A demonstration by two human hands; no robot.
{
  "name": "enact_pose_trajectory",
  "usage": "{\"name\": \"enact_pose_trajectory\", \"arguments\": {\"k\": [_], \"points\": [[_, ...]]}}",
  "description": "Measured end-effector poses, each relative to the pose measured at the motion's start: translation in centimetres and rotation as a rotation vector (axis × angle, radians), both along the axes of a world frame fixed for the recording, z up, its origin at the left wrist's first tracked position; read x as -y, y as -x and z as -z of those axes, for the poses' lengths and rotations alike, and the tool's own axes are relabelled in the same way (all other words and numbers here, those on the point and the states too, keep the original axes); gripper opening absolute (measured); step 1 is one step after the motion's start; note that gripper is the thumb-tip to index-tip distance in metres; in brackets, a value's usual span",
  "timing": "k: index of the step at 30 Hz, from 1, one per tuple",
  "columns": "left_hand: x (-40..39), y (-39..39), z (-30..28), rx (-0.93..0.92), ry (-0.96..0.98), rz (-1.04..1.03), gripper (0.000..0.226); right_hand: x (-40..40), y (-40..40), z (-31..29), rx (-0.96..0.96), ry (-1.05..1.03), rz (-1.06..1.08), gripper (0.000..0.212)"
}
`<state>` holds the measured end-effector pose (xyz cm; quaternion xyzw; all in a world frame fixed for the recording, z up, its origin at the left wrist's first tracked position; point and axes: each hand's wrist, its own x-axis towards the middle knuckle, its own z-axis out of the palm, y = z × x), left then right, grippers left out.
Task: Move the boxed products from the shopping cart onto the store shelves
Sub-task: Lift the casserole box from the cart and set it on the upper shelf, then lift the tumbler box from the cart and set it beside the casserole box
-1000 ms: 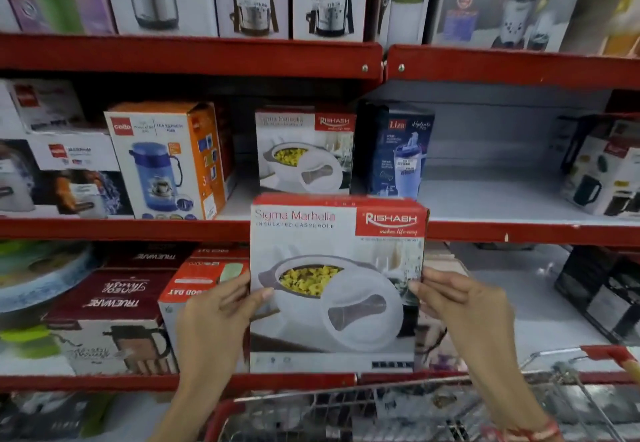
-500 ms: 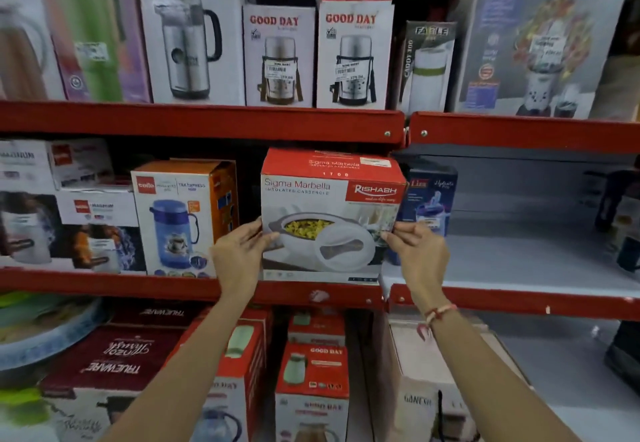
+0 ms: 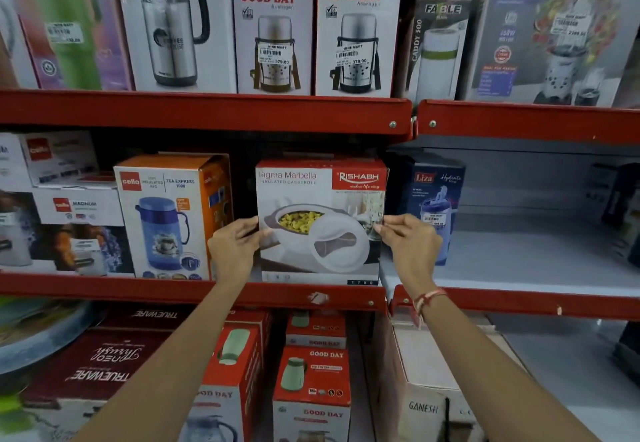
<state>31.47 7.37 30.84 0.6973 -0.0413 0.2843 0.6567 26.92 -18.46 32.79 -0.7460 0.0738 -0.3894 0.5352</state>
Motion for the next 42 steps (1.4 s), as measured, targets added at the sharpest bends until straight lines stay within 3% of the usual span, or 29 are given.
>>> {"name": "enact_pose_trajectory", "arguments": {"k": [10,15,22,25,28,31,34,37,40,42], "points": [[-0.6,0.8,1.0,-0.059,-0.178,0.048,0.041,-0.3,1.0,1.2,-0.049,0.042,-0.005,0.024],[0.0,3.0,2.2,-0.036,-0.336,-0.040,0.042,-0.3,3.5,1.4,-0.041,0.054,-0.049,0.024],[3.4,8.7,8.3,-0.035,-0.412,0.025,0.023,1.1,9.7,8.5,-0.116,-0.052,-0.096,0.013],[6.1,12.3,13.9,-0.169,-0.417,0.134,0.022,3.2,13.3,14.9,-0.267,-0.085,-0.115,0.008],[8.7,16.5,20.7,-0.374,-0.434,0.224,0.022,6.5,16.7,23.3,-0.497,-0.090,-0.100,0.018],[11.5,20.9,27.2,-0.598,-0.450,0.297,0.022,9.5,20.9,30.9,-0.918,0.014,-0.154,0.023],[13.9,24.6,33.7,-0.915,-0.484,0.376,0.017,11.5,25.6,37.4,-1.192,-0.011,-0.125,0.022],[15.6,28.0,39.0,-1.192,-0.432,0.360,0.007,12.6,29.1,41.6,-1.453,-0.116,-0.241,0.016],[17.8,29.8,41.4,-1.351,-0.416,0.298,0.021,13.4,30.4,43.2,-1.601,-0.249,-0.309,0.013],[19.2,30.2,43.4,-1.434,-0.475,0.295,0.029,13.7,30.1,45.1,-1.649,-0.344,-0.291,0.038]]}}
